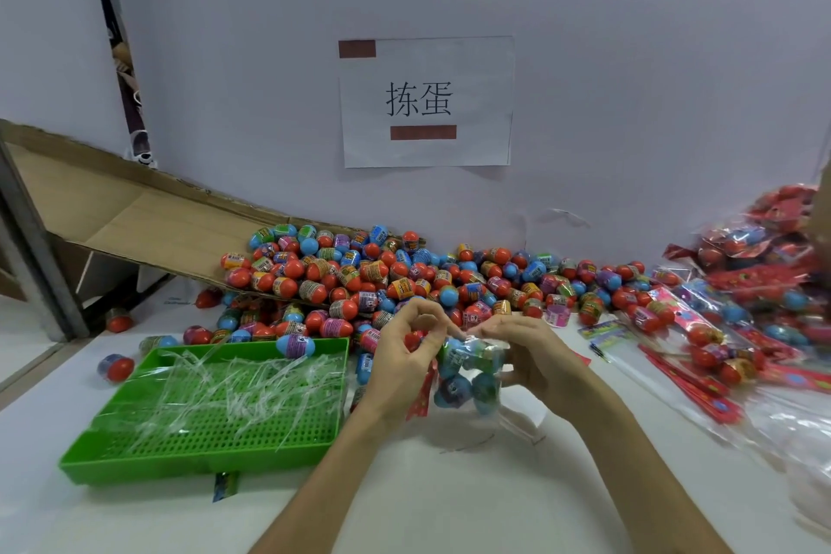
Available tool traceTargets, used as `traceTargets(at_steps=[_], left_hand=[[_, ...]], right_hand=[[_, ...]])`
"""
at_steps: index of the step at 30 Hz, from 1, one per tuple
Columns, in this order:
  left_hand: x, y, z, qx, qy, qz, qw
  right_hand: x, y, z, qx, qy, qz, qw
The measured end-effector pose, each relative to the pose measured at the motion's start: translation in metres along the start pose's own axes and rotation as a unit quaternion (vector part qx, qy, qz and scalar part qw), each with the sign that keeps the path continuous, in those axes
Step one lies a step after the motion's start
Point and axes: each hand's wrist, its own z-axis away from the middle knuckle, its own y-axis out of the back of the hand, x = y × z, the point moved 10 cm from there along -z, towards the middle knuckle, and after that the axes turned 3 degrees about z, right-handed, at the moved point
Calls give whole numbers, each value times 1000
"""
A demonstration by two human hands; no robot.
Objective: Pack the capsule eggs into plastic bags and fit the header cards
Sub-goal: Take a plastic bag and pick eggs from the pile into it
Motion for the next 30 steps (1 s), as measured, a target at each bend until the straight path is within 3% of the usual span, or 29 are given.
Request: traceTargets(at_steps=[5,9,15,21,26,28,30], left_hand=[[-12,18,-3,58,57,59,995],[-2,25,-3,89,20,-15,996],[-3,18,-1,73,22,-22,997],[-21,27,-2,116,68,23,991],[-31,34,-3,145,72,28,986],[-35,37,-4,153,80,41,984],[-37,37,-4,153,90,53,983]], right_hand=[[2,12,1,14,4,2,1000],[-7,15,0,40,44,6,998],[-4,1,0,31,48,177,983],[-15,42,8,109,65,112,985],[-8,63,23,4,12,139,990],[-25,95,27,77,79,3,994],[-37,145,41,208,185,-237,931]])
